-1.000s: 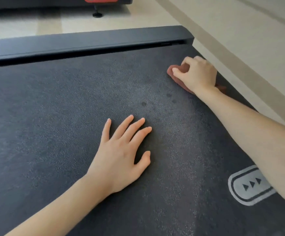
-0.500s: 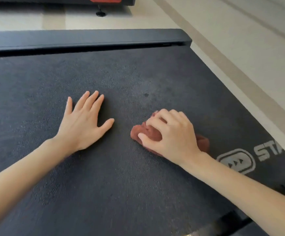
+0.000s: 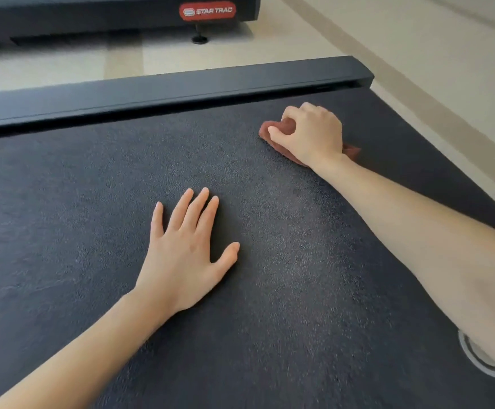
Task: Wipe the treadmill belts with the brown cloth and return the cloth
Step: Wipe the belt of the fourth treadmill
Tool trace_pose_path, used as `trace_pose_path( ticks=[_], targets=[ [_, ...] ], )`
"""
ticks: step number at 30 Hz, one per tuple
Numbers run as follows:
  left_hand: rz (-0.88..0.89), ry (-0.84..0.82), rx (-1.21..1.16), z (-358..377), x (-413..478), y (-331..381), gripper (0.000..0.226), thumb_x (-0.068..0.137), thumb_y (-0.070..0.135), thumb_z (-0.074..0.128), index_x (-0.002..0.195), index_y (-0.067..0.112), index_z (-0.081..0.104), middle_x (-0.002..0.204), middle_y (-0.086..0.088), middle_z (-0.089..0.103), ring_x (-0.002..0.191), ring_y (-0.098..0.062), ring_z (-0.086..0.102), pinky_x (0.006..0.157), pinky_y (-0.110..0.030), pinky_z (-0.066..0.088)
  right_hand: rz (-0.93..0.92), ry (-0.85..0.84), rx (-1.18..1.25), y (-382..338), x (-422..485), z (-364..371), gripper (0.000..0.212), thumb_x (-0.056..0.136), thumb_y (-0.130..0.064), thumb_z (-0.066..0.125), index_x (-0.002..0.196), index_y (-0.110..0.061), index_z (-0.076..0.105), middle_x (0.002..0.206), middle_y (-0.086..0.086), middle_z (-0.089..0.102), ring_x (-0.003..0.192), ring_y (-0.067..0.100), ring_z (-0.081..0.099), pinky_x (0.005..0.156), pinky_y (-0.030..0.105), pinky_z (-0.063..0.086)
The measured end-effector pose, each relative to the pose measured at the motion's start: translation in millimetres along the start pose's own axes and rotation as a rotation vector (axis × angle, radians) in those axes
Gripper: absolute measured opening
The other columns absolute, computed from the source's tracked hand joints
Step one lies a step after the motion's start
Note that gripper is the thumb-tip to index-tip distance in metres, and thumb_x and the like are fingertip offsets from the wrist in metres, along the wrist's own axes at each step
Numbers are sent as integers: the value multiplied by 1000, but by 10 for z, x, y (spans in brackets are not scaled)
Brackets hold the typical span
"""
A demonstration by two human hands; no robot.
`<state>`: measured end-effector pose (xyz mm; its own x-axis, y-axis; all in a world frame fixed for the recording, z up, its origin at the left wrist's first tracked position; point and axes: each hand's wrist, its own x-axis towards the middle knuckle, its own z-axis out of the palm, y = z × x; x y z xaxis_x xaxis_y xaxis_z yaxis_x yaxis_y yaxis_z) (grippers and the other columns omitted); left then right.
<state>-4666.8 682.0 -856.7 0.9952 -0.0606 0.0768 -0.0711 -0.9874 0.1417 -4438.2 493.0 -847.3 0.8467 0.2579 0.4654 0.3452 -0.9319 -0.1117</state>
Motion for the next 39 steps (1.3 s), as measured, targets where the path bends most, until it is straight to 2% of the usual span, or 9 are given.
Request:
trace_pose_path(
  ticks=[3,6,11,15,20,25,28,34,39],
  targets=[
    [-3,12,8,11,1,2,88,76,69,7,148,20,20,157,4,13,145,-14,2,116,-50,2,29,1,-47,-48,-130,-70,40,85,-58,47,99,-25,65,98,8,64,93,30,58,80,36,42],
    [0,4,4,18,0,10,89,75,70,7,148,20,21,157,4,14,145,-15,3,116,-50,2,55,-13,-48,-163,-484,-268,39,85,-56,47,96,-24,65,95,8,63,88,31,58,78,37,41],
    [3,-16,37,27,10,6,92,74,70,1,149,19,15,158,3,8,145,-15,-2,116,-51,1,-125,-7,110,-288,-1559,-815,31,80,-53,55,76,-23,62,78,0,57,71,22,53,68,33,41],
    [11,11,-18,25,106,110,90,75,68,5,148,17,18,157,3,12,145,-16,1,115,-54,0,-272,62,185,-189,-2115,-1054,31,76,-51,62,75,-21,68,75,-1,59,65,21,53,61,32,43],
    [42,5,-10,122,255,351,86,80,65,8,148,14,16,158,2,8,145,-14,-3,115,-51,-4,-123,27,122,-157,-1615,-828,30,75,-53,59,75,-25,66,75,-2,60,68,22,56,62,31,42],
    [42,19,-7,98,251,345,89,77,67,3,148,17,19,157,4,11,144,-12,-1,117,-48,-2,44,-41,-19,151,-557,-364,38,82,-61,50,91,-27,64,93,2,63,89,27,59,71,30,39],
    [40,26,-37,100,257,366,88,76,67,5,147,18,23,157,5,14,144,-11,2,117,-47,1,107,-22,-75,265,-282,-195,41,84,-60,47,99,-27,64,99,4,63,94,29,59,72,31,39],
    [53,37,-47,86,251,358,89,76,68,9,146,16,27,156,2,19,144,-13,7,117,-48,3,104,-17,-116,171,-616,-362,44,87,-60,44,106,-26,63,107,7,64,93,27,59,77,33,44],
    [74,6,-47,39,236,384,86,78,63,13,146,13,27,156,-2,19,145,-18,7,116,-50,3,9,-55,38,207,-1647,-1004,36,83,-57,53,86,-24,65,91,0,63,81,21,58,74,32,46]
  ],
)
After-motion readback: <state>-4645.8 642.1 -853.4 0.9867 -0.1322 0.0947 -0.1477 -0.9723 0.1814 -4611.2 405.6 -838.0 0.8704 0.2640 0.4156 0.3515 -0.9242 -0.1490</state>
